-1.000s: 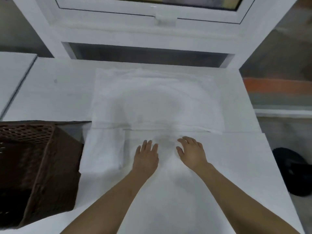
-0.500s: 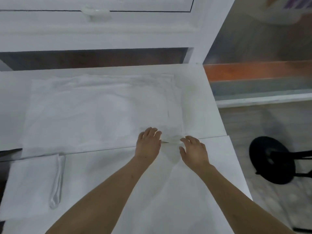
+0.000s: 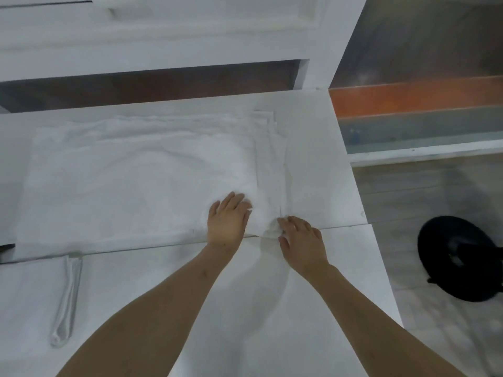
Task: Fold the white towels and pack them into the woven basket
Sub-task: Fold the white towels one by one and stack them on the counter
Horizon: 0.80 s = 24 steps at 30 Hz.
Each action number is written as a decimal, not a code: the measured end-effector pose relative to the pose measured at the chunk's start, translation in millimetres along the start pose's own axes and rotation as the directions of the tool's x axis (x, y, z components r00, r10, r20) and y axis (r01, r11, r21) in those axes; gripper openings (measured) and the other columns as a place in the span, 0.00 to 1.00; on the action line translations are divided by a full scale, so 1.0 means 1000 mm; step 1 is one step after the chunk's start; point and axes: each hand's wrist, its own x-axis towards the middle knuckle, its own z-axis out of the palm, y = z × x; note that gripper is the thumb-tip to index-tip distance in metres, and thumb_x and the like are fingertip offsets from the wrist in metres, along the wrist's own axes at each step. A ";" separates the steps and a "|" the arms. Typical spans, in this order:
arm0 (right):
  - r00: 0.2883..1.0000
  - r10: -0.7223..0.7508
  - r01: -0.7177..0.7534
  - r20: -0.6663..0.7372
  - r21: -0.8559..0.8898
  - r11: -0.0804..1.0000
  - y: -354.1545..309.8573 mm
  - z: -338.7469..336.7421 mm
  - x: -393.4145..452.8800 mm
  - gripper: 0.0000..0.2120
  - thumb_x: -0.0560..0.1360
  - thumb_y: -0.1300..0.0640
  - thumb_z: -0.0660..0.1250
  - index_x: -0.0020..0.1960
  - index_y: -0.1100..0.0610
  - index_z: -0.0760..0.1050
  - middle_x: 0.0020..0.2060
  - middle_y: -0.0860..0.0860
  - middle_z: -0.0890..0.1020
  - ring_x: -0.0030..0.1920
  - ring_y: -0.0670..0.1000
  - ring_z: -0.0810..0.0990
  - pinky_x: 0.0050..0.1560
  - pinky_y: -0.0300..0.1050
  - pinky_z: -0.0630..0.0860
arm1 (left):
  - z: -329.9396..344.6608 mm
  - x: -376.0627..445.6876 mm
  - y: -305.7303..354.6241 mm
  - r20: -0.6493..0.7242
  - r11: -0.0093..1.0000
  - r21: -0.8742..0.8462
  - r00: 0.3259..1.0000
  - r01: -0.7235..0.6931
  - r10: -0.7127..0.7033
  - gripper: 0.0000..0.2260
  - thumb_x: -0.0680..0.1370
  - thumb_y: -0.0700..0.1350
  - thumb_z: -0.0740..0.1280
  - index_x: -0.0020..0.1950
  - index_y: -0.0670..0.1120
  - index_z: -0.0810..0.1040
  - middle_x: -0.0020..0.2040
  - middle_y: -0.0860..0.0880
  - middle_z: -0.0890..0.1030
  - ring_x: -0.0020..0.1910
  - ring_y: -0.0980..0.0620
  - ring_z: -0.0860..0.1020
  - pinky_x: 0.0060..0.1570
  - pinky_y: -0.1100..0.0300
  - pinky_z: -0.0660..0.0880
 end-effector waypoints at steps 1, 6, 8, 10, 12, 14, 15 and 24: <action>1.000 0.003 -0.003 -0.007 0.012 1.000 -0.001 -0.002 0.000 0.22 0.80 0.50 0.64 0.74 0.48 0.69 0.72 0.51 0.74 0.72 0.55 0.72 0.67 0.56 0.72 | -0.005 0.000 0.002 -0.006 1.000 -0.027 1.000 0.003 -0.004 0.09 0.83 0.49 0.63 0.57 0.51 0.81 0.63 0.52 0.82 0.69 0.48 0.76 0.65 0.46 0.72; 0.997 0.019 -0.013 -0.071 0.093 0.996 -0.017 -0.027 0.005 0.22 0.81 0.50 0.64 0.75 0.48 0.69 0.72 0.50 0.74 0.72 0.54 0.72 0.68 0.56 0.72 | -0.053 -0.008 0.018 -0.051 0.976 -0.217 0.999 0.001 -0.012 0.18 0.84 0.54 0.53 0.61 0.49 0.80 0.53 0.51 0.84 0.50 0.47 0.83 0.49 0.53 0.79; 0.995 0.010 0.003 -0.103 0.119 0.993 -0.027 -0.041 0.005 0.22 0.81 0.50 0.64 0.75 0.49 0.69 0.73 0.49 0.74 0.72 0.54 0.73 0.67 0.55 0.72 | -0.077 -0.014 0.020 -0.058 0.964 -0.263 0.997 0.027 -0.044 0.18 0.84 0.56 0.51 0.61 0.51 0.78 0.50 0.54 0.84 0.47 0.50 0.82 0.44 0.55 0.78; 0.992 0.000 0.020 -0.130 0.155 0.988 -0.038 -0.054 0.003 0.21 0.82 0.50 0.64 0.74 0.50 0.70 0.73 0.48 0.74 0.71 0.53 0.73 0.66 0.55 0.72 | -0.102 -0.020 0.018 -0.065 0.949 -0.313 0.996 0.032 -0.055 0.15 0.85 0.55 0.53 0.61 0.53 0.77 0.48 0.56 0.84 0.43 0.52 0.82 0.42 0.57 0.76; 0.987 -0.007 0.035 -0.160 0.176 0.984 -0.048 -0.067 -0.002 0.21 0.82 0.49 0.64 0.74 0.51 0.71 0.73 0.47 0.74 0.71 0.53 0.73 0.65 0.55 0.72 | -0.127 -0.027 0.018 -0.082 0.933 -0.359 0.996 0.012 -0.044 0.12 0.86 0.53 0.56 0.60 0.52 0.78 0.46 0.57 0.84 0.41 0.54 0.81 0.43 0.58 0.75; 0.983 -0.008 0.043 -0.181 0.191 0.981 -0.058 -0.077 -0.011 0.23 0.82 0.47 0.65 0.75 0.50 0.69 0.73 0.47 0.73 0.71 0.53 0.73 0.66 0.55 0.73 | -0.151 -0.037 0.017 -0.114 0.921 -0.389 0.993 -0.025 -0.021 0.10 0.86 0.51 0.59 0.59 0.51 0.78 0.45 0.57 0.84 0.41 0.53 0.81 0.44 0.57 0.76; 0.983 -0.005 0.042 -0.182 0.200 0.979 -0.064 -0.082 -0.018 0.24 0.82 0.45 0.65 0.75 0.49 0.68 0.73 0.47 0.73 0.71 0.53 0.73 0.66 0.55 0.72 | -0.163 -0.043 0.016 -0.130 0.917 -0.396 0.992 -0.048 -0.004 0.09 0.85 0.50 0.60 0.59 0.51 0.79 0.45 0.56 0.84 0.41 0.53 0.81 0.45 0.57 0.77; 0.987 -0.012 0.056 -0.159 0.273 0.960 -0.142 -0.111 -0.092 0.35 0.78 0.36 0.66 0.80 0.44 0.59 0.77 0.44 0.68 0.74 0.50 0.69 0.70 0.54 0.70 | -0.272 -0.101 0.020 -0.160 0.868 -0.482 0.986 -0.121 0.048 0.09 0.86 0.48 0.59 0.57 0.49 0.78 0.45 0.55 0.83 0.42 0.53 0.80 0.44 0.56 0.77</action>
